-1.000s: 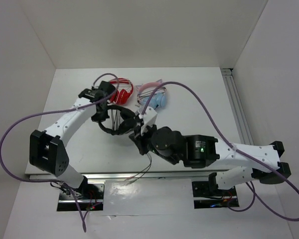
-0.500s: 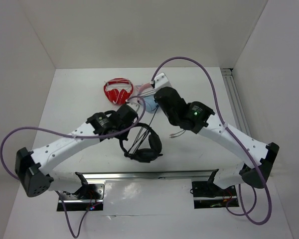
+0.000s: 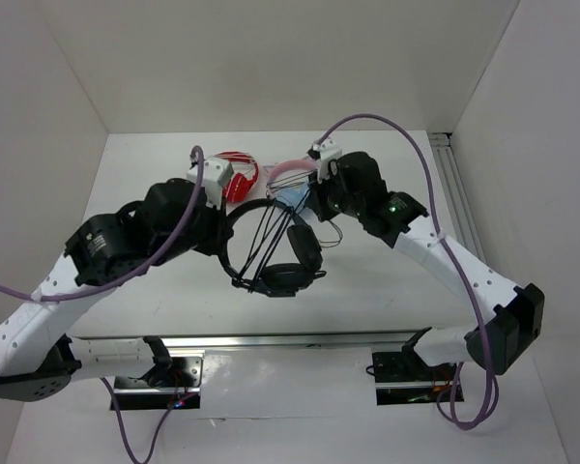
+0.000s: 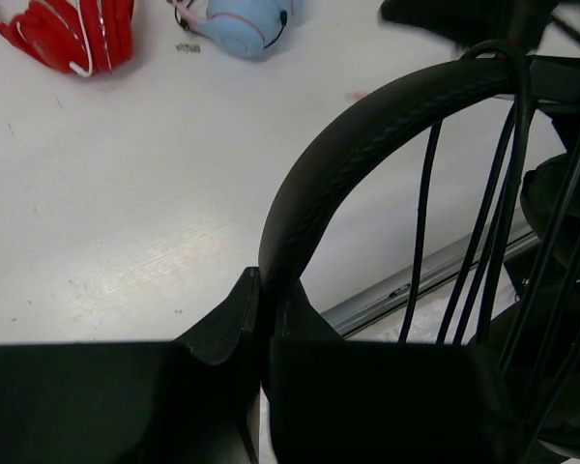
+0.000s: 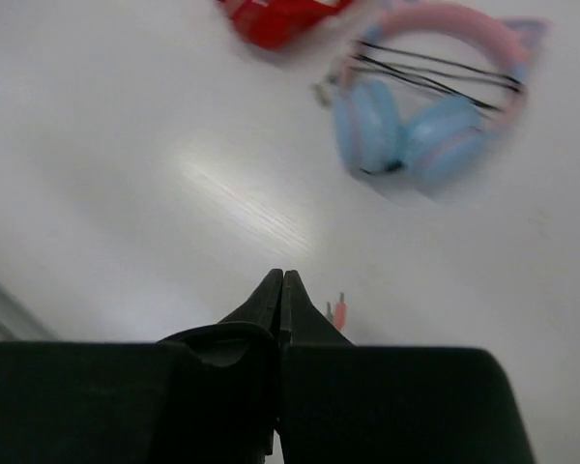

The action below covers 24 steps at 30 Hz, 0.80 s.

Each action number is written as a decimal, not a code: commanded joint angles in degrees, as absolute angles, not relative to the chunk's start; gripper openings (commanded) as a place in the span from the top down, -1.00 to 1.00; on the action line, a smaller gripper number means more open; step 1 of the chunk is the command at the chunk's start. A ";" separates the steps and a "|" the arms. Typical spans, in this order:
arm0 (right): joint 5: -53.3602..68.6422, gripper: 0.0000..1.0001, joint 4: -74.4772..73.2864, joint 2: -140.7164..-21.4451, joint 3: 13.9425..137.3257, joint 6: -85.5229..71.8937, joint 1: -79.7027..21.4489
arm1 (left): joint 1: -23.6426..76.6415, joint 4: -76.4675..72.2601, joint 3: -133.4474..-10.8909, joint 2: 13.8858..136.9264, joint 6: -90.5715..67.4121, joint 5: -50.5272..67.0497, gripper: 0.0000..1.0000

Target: Wrap the headphones

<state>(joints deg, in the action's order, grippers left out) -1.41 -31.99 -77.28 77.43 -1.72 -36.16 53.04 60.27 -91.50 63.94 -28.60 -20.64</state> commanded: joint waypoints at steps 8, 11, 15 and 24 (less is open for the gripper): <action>17.88 0.92 32.38 -72.58 41.58 -18.10 -46.47 | 54.58 61.87 -116.45 71.89 -35.40 -16.25 1.00; 15.38 0.87 38.12 -77.84 40.43 -18.80 -53.51 | 54.58 62.49 -118.21 73.04 -39.10 -19.49 1.00; 18.28 0.77 46.75 -84.63 40.43 -22.93 -55.45 | 54.58 62.49 -116.11 71.11 -44.98 -23.11 1.00; 17.58 0.51 60.19 -92.28 34.10 -28.12 -58.62 | 54.58 63.63 -112.50 67.41 -47.37 -27.77 1.00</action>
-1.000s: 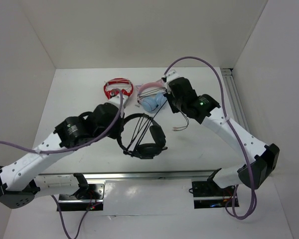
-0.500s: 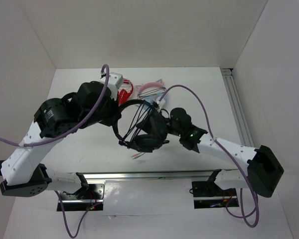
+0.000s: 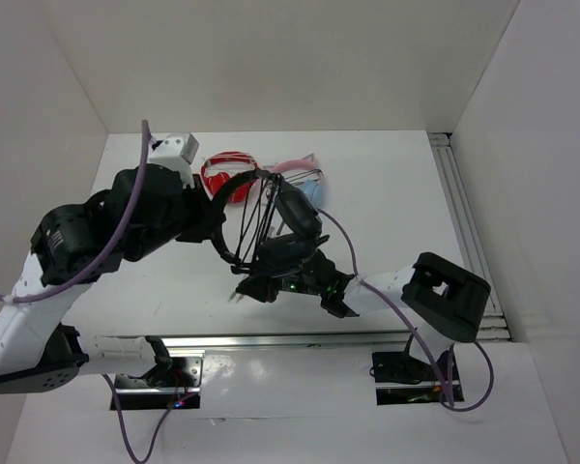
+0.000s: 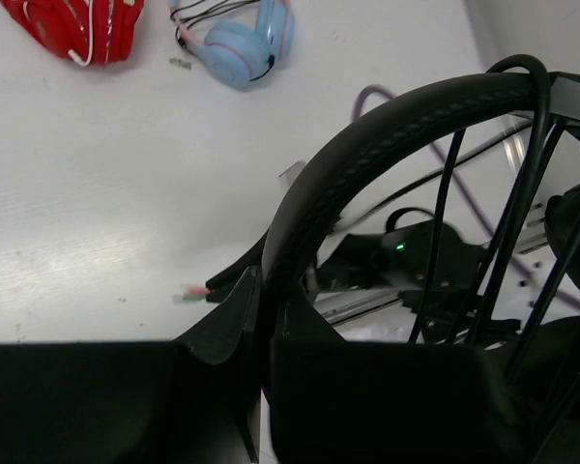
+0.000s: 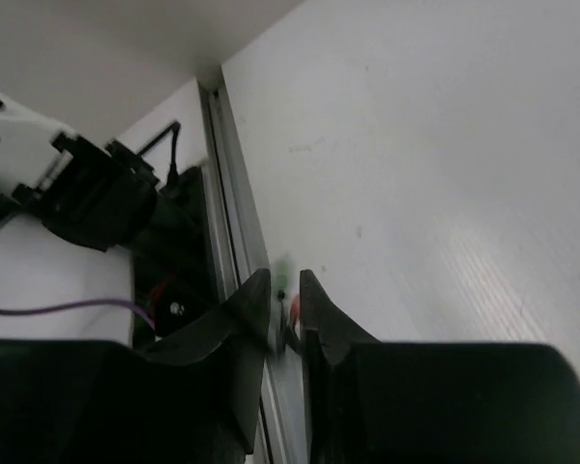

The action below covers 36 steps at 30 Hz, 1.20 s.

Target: Wrap the headphones

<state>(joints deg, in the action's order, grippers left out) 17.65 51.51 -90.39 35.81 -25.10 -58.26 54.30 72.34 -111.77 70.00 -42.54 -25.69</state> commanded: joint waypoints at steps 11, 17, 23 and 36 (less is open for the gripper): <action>14.95 0.64 57.93 -94.66 35.94 -27.60 -59.15 | 54.58 64.16 -111.88 65.13 -47.37 -28.30 1.00; 0.37 0.10 54.75 -89.57 31.48 -26.37 -61.08 | 54.58 66.45 -111.88 64.60 -49.31 -31.73 1.00; 0.79 0.12 55.99 -86.40 27.60 -25.66 -60.56 | 54.58 65.92 -111.36 63.98 -49.31 -30.51 1.00; -3.70 -0.15 46.50 -78.76 30.14 -20.04 -60.03 | 54.58 64.16 -107.84 62.75 -49.83 -27.69 1.00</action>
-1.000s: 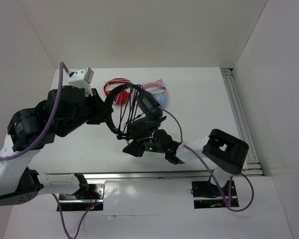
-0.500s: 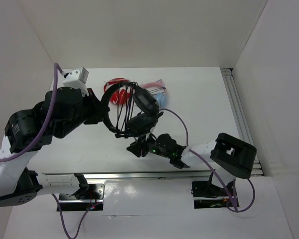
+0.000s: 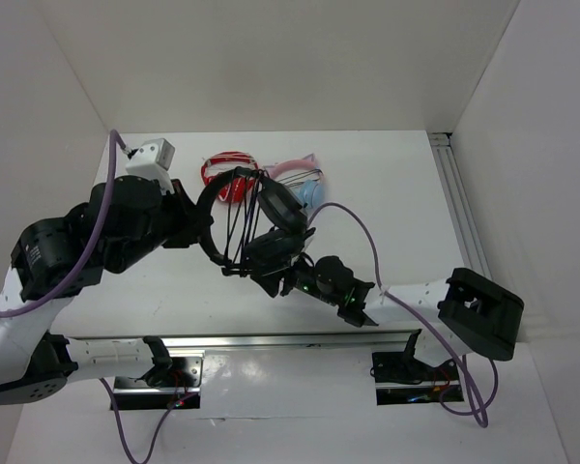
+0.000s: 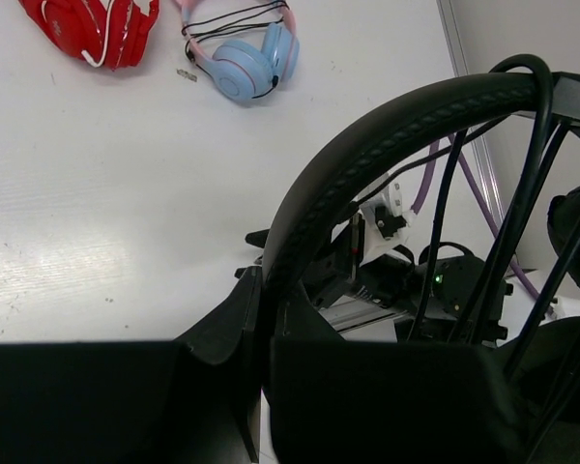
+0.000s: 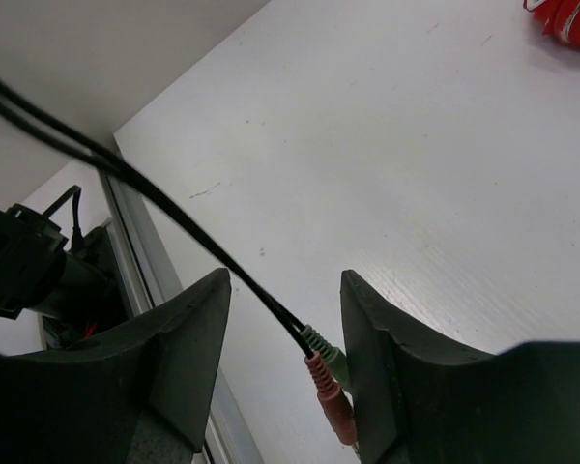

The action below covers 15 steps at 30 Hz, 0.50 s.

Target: Wrap the headphones

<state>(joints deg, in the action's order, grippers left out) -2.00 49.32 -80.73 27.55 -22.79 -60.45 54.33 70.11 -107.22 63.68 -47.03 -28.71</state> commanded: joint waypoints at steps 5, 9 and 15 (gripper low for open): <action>-0.09 0.08 45.96 -80.85 31.46 -19.42 -59.41 | 54.58 63.63 -107.84 62.23 -49.83 -27.16 1.00; 0.97 0.87 46.49 -82.79 31.99 -19.95 -59.41 | 54.58 63.63 -108.54 62.23 -50.44 -28.30 1.00; -3.94 1.00 46.50 -80.70 29.19 -21.96 -62.83 | 54.58 68.54 -109.07 62.75 -55.80 -39.25 1.00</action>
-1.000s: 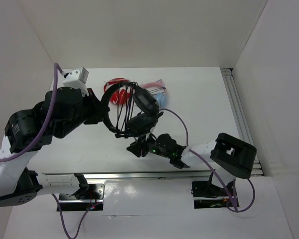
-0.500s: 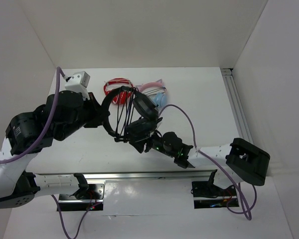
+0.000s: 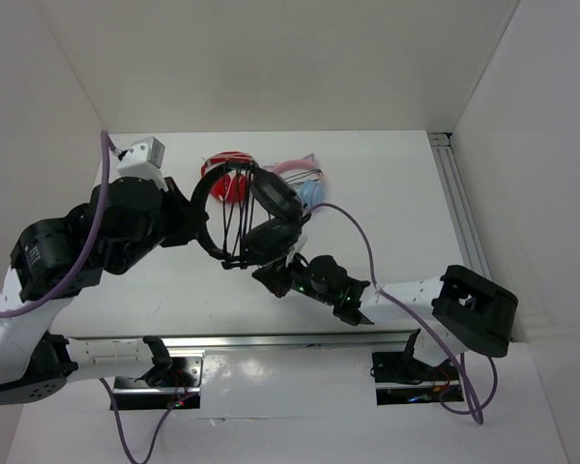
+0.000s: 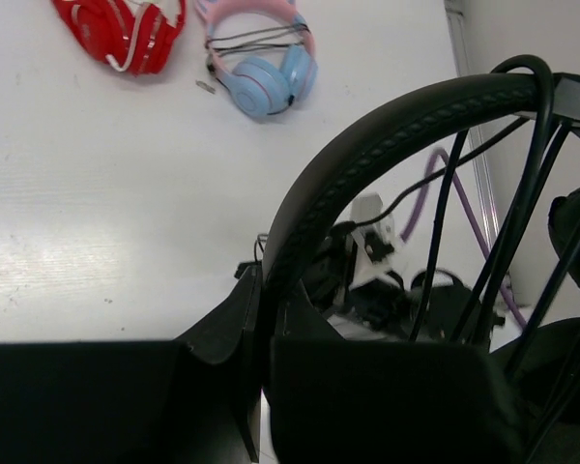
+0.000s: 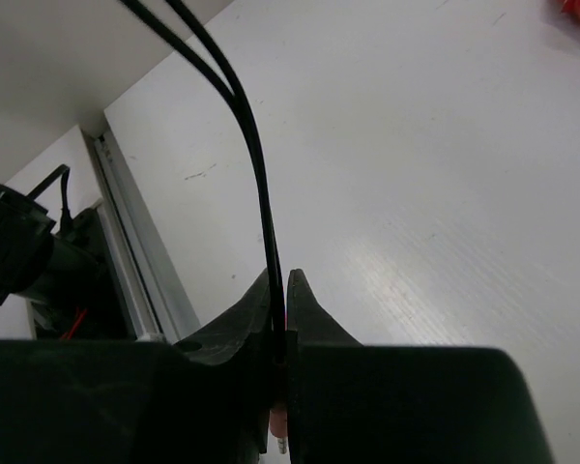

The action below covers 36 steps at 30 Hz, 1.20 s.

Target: Wrap the headphones

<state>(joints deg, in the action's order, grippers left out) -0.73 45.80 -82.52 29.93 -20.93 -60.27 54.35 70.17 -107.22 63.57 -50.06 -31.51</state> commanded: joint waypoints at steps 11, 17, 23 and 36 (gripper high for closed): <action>-38.20 1.00 17.64 -74.00 40.85 -26.10 -91.74 | 35.18 69.72 -104.86 70.22 -55.56 -43.25 1.00; -43.51 1.00 -0.53 -76.90 59.30 -23.20 -101.60 | 26.72 65.92 -93.27 74.44 -50.63 -41.57 1.00; -44.12 1.00 -19.92 -79.44 76.45 -12.06 -100.73 | 34.26 63.56 -80.88 73.92 -45.72 -40.72 1.00; -47.02 1.00 -33.50 -71.04 72.00 2.90 -87.46 | 47.19 48.61 -59.86 52.93 -26.11 -17.72 1.00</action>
